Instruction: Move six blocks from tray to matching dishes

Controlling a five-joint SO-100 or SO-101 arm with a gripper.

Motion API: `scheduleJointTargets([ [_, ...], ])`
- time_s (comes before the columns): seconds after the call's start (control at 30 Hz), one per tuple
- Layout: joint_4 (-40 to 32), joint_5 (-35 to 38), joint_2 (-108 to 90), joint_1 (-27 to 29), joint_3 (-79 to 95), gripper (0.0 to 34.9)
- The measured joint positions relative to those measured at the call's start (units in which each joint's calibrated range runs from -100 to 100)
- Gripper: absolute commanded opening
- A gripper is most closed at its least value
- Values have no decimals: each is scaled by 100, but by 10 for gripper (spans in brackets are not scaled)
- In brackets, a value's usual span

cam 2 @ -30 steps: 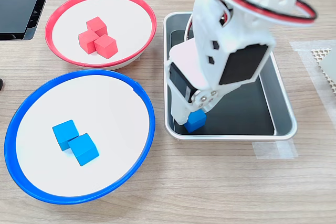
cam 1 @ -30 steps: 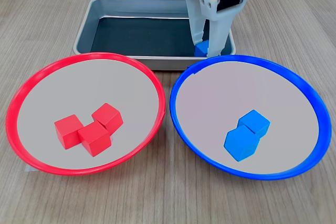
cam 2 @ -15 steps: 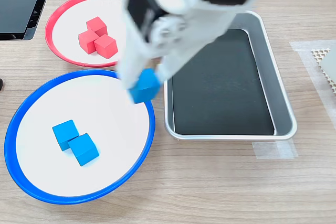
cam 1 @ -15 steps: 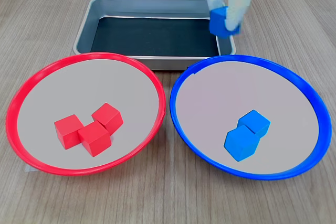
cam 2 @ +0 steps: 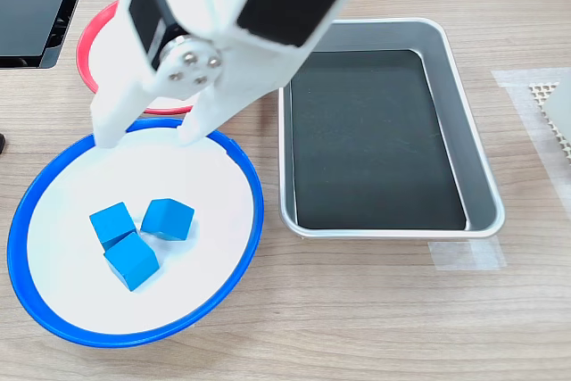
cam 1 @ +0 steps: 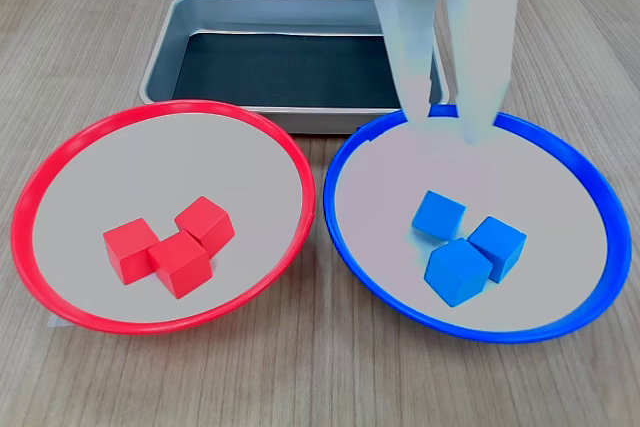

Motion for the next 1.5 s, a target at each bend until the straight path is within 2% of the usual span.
scheduleJointTargets([
  [0.13, -946, -68, -1824, 27, 1996, 1],
  [0.3, -1860, -845, -4919, 416, 5227, 1],
  [0.37, -2031, -957, -5712, 504, 6053, 1],
  [0.4, -2162, -1031, -6803, 628, 7114, 1],
  [0.47, -2170, -1026, -7408, 761, 7677, 1],
  [0.53, -2039, -1006, -8261, 956, 8403, 1],
  [0.57, -1746, -972, -9105, 1097, 8966, 1],
  [0.7, -1305, -952, -10128, 1319, 9528, 1],
  [0.8, -742, -952, -10435, 1274, 9537, 1],
  [0.93, -473, -996, -10443, 1159, 9537, 1],
  [1.03, -424, -1040, -10554, 1168, 9537, 11],
  [1.5, -408, -1074, -10494, 1168, 9537, 3],
])
